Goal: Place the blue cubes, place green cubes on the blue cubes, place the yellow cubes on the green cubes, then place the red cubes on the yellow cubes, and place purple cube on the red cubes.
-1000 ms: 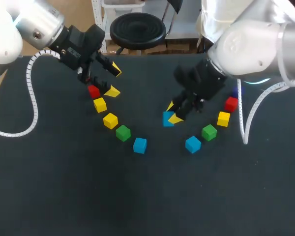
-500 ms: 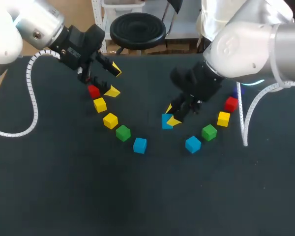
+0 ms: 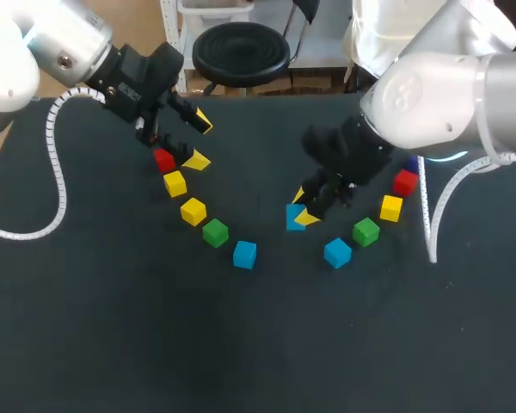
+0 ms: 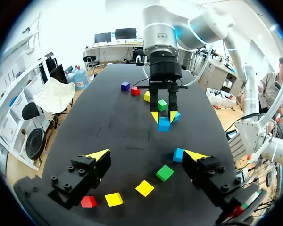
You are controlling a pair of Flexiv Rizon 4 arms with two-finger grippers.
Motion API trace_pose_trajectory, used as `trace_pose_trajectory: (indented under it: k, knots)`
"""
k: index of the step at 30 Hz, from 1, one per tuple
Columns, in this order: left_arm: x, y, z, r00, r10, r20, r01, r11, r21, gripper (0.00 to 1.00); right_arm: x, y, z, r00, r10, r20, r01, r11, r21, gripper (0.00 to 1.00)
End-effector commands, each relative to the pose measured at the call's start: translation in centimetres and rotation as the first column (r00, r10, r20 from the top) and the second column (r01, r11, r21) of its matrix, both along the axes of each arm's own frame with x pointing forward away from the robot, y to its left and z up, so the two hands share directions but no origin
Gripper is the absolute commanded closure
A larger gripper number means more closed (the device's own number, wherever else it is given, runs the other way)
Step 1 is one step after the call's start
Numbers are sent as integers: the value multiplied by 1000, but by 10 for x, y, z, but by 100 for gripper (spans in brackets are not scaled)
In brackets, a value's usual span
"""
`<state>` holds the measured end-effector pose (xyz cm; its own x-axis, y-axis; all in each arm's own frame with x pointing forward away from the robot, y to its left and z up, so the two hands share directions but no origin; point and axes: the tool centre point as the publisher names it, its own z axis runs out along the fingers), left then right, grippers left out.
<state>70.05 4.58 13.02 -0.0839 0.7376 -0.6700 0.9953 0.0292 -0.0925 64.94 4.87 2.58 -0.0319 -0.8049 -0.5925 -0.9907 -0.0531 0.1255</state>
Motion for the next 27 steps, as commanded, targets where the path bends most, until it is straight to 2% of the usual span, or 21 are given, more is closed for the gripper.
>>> trace_pose_trajectory:
  k: [1, 27]
  knots:
    - [0, 0, 0, 1000, 0, 1, 0, 1000, 1, 0, 5, 2, -6, 1000, 8, -12, -8, 1000, 13, 100]
    - [0, 0, 0, 1000, 0, 1, 0, 1000, 1, 0, 26, 4, -13, 999, 34, -15, -34, 999, 10, 100]
